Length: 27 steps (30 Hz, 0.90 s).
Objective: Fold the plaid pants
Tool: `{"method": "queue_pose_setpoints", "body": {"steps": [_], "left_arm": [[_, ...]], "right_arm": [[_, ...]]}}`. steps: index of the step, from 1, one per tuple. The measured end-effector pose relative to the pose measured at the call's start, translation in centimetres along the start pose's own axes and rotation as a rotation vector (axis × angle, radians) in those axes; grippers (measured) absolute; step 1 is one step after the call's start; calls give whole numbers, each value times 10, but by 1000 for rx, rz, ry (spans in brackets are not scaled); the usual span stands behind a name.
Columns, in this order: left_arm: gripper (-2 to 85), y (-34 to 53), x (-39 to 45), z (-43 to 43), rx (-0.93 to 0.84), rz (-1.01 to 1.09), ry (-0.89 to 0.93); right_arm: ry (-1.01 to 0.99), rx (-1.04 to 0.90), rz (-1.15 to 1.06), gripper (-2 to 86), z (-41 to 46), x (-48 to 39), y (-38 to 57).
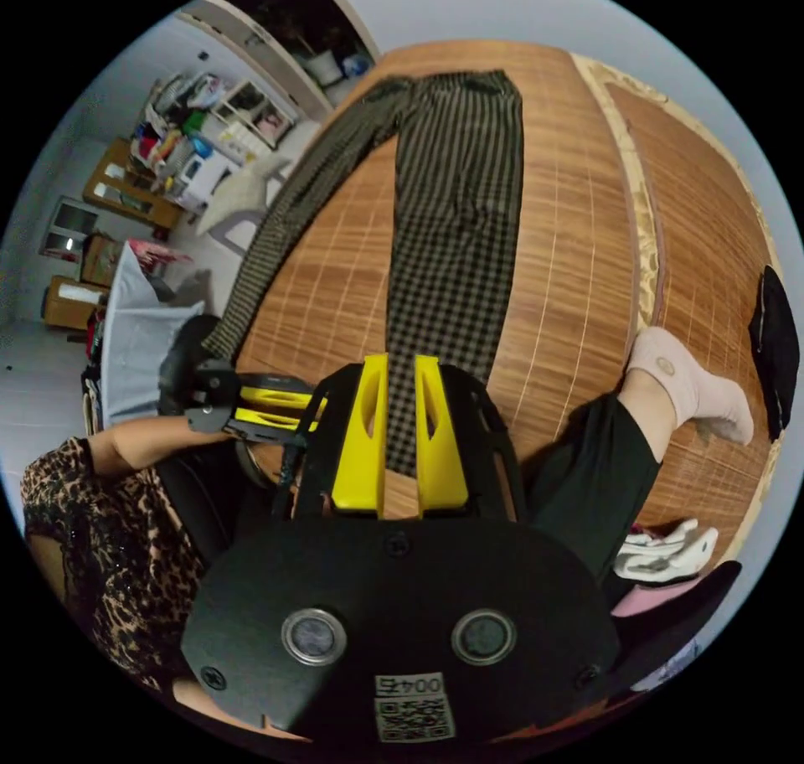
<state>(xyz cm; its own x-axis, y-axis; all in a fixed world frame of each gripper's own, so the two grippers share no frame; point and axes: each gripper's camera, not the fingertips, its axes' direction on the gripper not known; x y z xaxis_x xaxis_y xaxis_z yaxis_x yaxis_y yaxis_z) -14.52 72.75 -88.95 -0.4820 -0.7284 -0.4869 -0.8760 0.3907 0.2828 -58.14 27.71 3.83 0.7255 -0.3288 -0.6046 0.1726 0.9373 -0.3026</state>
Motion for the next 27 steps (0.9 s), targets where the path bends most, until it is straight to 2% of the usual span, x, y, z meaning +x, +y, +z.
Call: {"method": "queue_pose_setpoints", "body": {"steps": [5, 7, 11, 19, 27], "left_arm": [[31, -29, 53, 39, -85, 264, -140], [25, -34, 62, 52, -120, 304, -166], [24, -35, 62, 64, -167, 262, -98], [28, -30, 70, 43, -137, 252, -115], [49, -37, 77, 11, -137, 231, -117]], "right_arm": [[65, -198, 17, 63, 60, 7, -35], [93, -239, 20, 65, 76, 8, -45], [157, -269, -1, 79, 108, 4, -63], [322, -363, -117, 86, 172, -13, -78], [259, -271, -46, 87, 192, -6, -73]]}}
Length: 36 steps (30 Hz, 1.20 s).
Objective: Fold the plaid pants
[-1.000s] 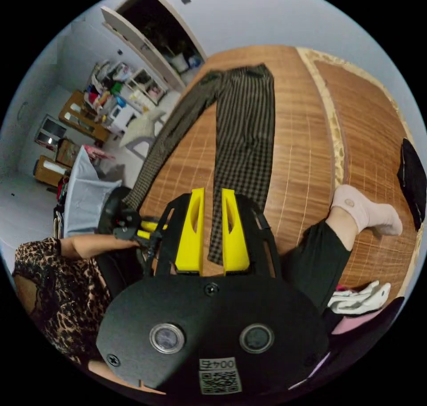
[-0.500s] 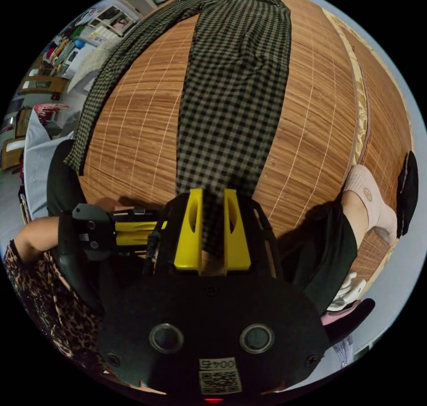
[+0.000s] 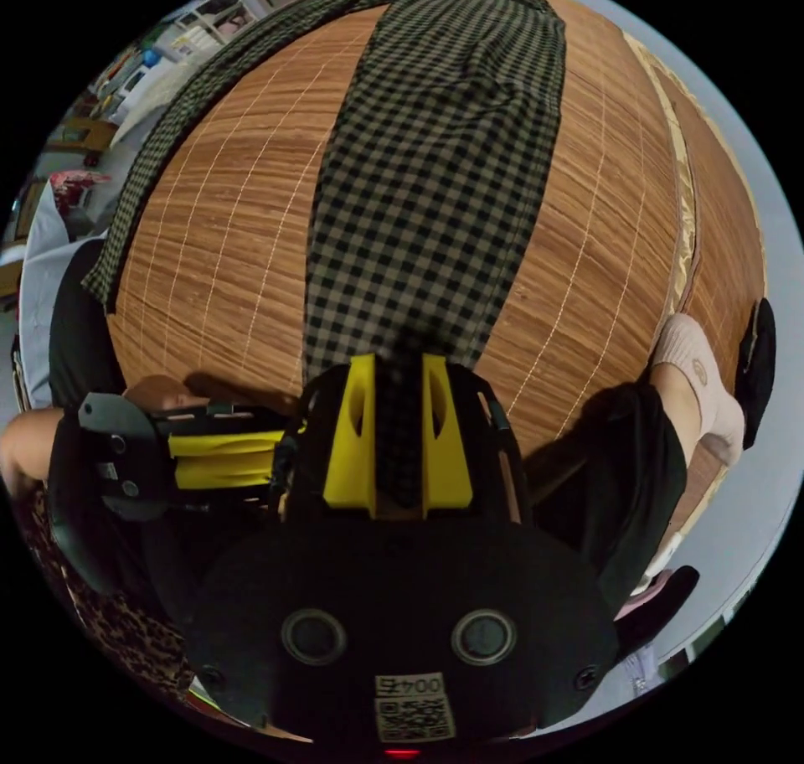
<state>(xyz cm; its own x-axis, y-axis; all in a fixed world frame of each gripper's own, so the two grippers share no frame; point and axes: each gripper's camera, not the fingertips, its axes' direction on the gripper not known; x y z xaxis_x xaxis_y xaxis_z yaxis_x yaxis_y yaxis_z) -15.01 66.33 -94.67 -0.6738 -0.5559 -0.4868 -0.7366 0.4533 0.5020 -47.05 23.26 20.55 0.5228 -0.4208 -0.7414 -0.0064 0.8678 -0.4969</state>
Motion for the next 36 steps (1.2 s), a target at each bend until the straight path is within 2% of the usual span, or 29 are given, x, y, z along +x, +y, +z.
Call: {"method": "queue_pose_setpoints", "body": {"steps": [3, 5, 10, 12, 16, 19, 22, 25, 28, 31, 36], "left_arm": [[67, 6, -8, -25, 17, -40, 40], [83, 15, -11, -56, 40, -55, 87], [103, 61, -29, -148, 136, -86, -29], [106, 92, -52, -183, 149, -163, -97], [108, 183, -127, -258, 54, -447, -256], [103, 256, -167, -317, 56, -649, -333], [97, 320, -194, -360, 94, -818, -310], [94, 359, -209, -384, 146, -925, -241], [92, 369, -215, -398, 165, -951, -226], [91, 361, -224, -401, 100, -928, -208], [89, 332, -237, -414, 52, -841, -282]], "right_arm": [[-52, -11, 26, 94, 6, 3, -3], [-22, 56, 59, 107, 1, 2, 2], [-121, 191, 139, 108, -7, 2, 24], [-127, 196, 139, 105, -3, -5, 29], [-123, 197, 97, 100, 7, -31, 37], [-176, 306, 58, 91, 4, -67, 43], [-256, 410, -4, 93, 16, -120, 45], [-238, 447, -113, 106, 39, -180, 42], [-150, 479, -217, 111, 58, -229, 41], [-70, 517, -286, 111, 71, -263, 40], [-40, 570, -343, 111, 91, -310, 33]]}}
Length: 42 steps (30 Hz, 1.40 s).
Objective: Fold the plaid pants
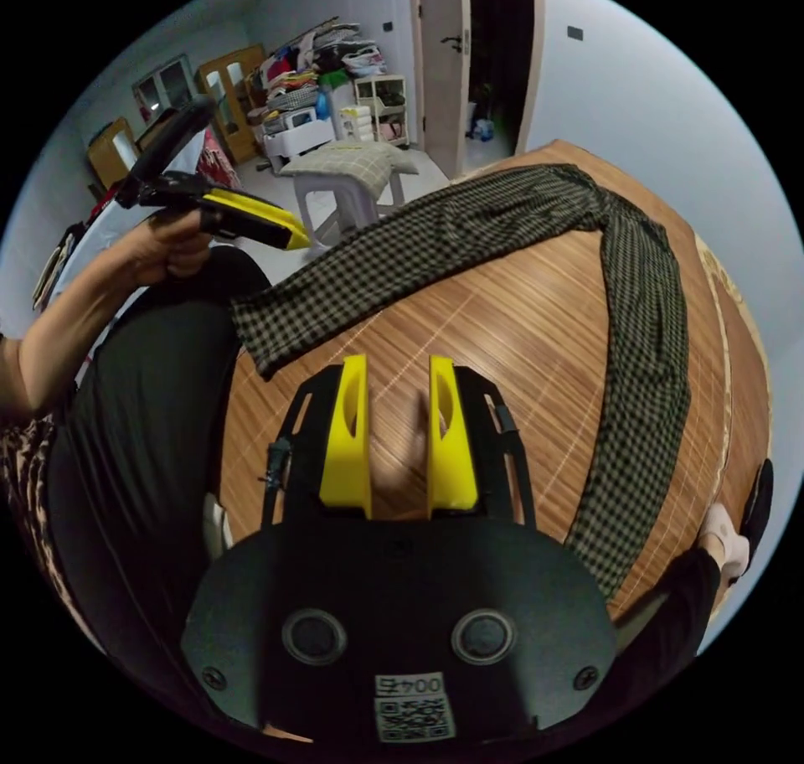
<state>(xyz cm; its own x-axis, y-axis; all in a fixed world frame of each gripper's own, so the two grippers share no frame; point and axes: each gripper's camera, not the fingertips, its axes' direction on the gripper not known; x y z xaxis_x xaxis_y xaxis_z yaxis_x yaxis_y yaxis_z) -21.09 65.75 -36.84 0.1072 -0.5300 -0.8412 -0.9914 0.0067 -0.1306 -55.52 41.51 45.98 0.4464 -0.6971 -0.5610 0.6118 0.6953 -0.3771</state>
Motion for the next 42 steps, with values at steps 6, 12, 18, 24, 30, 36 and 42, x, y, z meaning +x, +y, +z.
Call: {"method": "queue_pose_setpoints", "body": {"steps": [6, 12, 18, 24, 30, 36, 42], "left_arm": [[87, -35, 10, 15, -83, 99, -65], [91, -55, 3, 23, -165, 113, -118], [109, -57, -10, 6, -237, 77, -60], [133, -49, 8, -13, -310, 127, -49], [140, -31, 31, -31, -368, 186, 20], [125, -23, 34, -100, -113, 158, 46], [125, -43, 55, -88, -77, 178, -4]], "right_arm": [[-48, 11, -103, 112, 49, -65, -31], [-17, -124, -268, 118, 92, -113, -59], [-83, -171, -257, 116, 96, -117, -53], [-103, -214, -311, 126, 86, -133, -35], [-187, -242, -289, 132, 68, -141, -9], [-97, -140, -62, 115, -2, -53, 6], [258, -174, 601, 109, -41, 132, 61]]}}
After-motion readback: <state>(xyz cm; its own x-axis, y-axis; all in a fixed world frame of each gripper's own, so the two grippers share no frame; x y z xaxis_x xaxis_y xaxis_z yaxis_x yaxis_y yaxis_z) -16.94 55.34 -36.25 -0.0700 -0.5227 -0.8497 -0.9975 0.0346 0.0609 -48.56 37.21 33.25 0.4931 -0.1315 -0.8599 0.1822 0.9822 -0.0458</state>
